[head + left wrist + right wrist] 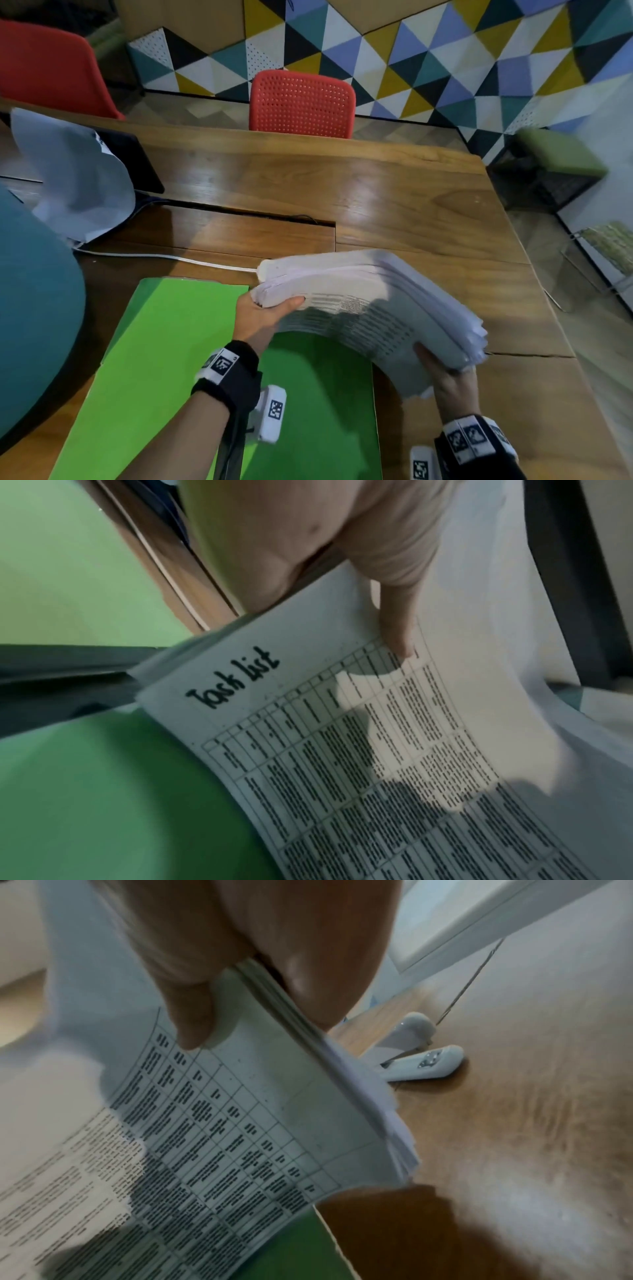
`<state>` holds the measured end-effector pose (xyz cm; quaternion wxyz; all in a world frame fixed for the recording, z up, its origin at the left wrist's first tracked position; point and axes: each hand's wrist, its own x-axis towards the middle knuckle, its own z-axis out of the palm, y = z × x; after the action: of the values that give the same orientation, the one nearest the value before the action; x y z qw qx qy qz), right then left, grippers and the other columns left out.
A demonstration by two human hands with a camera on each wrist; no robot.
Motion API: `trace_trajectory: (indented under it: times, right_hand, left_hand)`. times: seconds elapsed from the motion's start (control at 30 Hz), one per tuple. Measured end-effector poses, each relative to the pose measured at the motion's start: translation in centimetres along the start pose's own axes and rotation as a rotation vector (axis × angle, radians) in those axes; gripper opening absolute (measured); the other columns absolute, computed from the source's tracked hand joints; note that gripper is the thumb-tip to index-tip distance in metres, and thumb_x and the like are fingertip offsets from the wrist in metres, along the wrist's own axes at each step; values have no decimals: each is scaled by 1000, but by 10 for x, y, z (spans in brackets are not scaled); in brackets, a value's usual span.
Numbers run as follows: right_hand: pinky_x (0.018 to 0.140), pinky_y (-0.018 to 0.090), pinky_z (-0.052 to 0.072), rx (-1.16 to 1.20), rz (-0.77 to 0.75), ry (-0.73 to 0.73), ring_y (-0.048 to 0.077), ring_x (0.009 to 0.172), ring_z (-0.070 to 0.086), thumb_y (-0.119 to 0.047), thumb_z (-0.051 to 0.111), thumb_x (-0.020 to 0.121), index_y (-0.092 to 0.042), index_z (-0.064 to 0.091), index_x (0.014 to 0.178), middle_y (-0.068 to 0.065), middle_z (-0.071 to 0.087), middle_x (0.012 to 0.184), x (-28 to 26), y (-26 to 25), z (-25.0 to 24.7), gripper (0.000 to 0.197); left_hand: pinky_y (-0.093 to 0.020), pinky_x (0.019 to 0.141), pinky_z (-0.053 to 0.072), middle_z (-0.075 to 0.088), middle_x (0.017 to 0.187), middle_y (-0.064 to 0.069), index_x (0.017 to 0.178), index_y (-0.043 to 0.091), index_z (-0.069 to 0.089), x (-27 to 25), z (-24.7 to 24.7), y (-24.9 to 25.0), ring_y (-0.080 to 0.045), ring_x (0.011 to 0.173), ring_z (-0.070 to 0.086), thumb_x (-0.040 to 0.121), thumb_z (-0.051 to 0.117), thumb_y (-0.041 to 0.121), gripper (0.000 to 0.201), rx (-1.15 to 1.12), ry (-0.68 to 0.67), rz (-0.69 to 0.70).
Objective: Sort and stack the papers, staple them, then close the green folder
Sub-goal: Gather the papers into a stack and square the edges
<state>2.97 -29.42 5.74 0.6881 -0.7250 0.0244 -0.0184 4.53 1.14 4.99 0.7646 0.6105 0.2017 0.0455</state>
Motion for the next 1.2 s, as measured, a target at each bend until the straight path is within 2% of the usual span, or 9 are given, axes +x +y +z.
trace_trajectory:
  times: [0.13, 0.23, 0.37, 0.43, 0.53, 0.77, 0.93, 1.03, 1.2]
  right_hand:
    - [71, 19, 59, -38, -27, 39, 5, 94, 69, 15, 68, 76, -23, 65, 112, -8, 75, 102, -3, -4, -10, 52]
    - [73, 23, 60, -60, -48, 48, 6, 92, 70, 17, 72, 72, -25, 68, 103, -8, 76, 102, -1, -2, -18, 52]
    - [71, 23, 61, 5, -15, 23, 8, 91, 70, 20, 67, 74, -24, 66, 105, -9, 76, 98, 5, -1, -17, 54]
    - [72, 24, 61, 20, -11, 20, 9, 92, 70, 18, 67, 73, -23, 66, 105, -8, 76, 100, 6, -1, -16, 53]
    - [72, 26, 61, 32, -35, 14, 12, 90, 70, 23, 66, 70, -22, 73, 99, -3, 76, 98, 5, 0, -18, 54]
    - [69, 22, 60, 53, -14, 26, 11, 87, 71, 26, 63, 71, -12, 66, 105, -4, 78, 96, 2, 1, -20, 51]
    - [69, 24, 59, -45, 1, -11, 20, 89, 69, 13, 69, 78, -20, 70, 101, -4, 76, 98, 3, 9, -24, 41]
    - [68, 21, 58, -39, 38, 1, 8, 85, 70, -8, 72, 67, -26, 68, 101, -10, 75, 97, -4, 9, -25, 38]
    - [69, 19, 58, -1, 54, -3, 12, 89, 71, -3, 79, 70, -17, 65, 108, 1, 75, 101, -8, 11, -25, 43]
  left_hand:
    - [-36, 84, 59, 76, 106, -9, 110, 6, 67, 1, -14, 6, -23, 99, 73, 60, 86, 5, 53, 16, 11, 13]
    - [-27, 77, 56, 75, 105, -1, 113, 13, 64, 4, -21, 15, -13, 95, 71, 53, 87, 19, 64, 109, 1, 51]
    - [-16, 67, 54, 76, 90, 7, 99, 22, 67, 8, -3, 35, -2, 82, 72, 58, 83, 32, 46, 90, -19, 64]
    - [-25, 71, 53, 71, 92, 5, 93, 24, 66, 14, 10, 41, -10, 82, 66, 61, 80, 52, 45, 81, 83, 63]
    - [-35, 82, 46, 66, 101, -1, 93, 20, 63, 27, 23, 43, -20, 95, 60, 60, 63, 78, 67, 97, 315, 31]
    - [-31, 84, 37, 51, 102, 5, 106, 23, 47, 34, 34, 51, -19, 102, 51, 72, 67, 66, 58, 107, 411, 10]
    - [-34, 84, 40, 49, 101, 4, 126, 18, 39, 34, 47, 57, -21, 97, 51, 60, 71, 74, 91, 204, 408, -5]
    - [-37, 89, 45, 55, 110, 1, 134, 16, 37, 39, 50, 58, -21, 98, 55, 49, 75, 76, 110, 221, 383, -55]
    - [-35, 79, 50, 62, 102, 0, 123, 17, 46, 44, 40, 54, -20, 90, 61, 63, 81, 39, 73, 173, 385, -82]
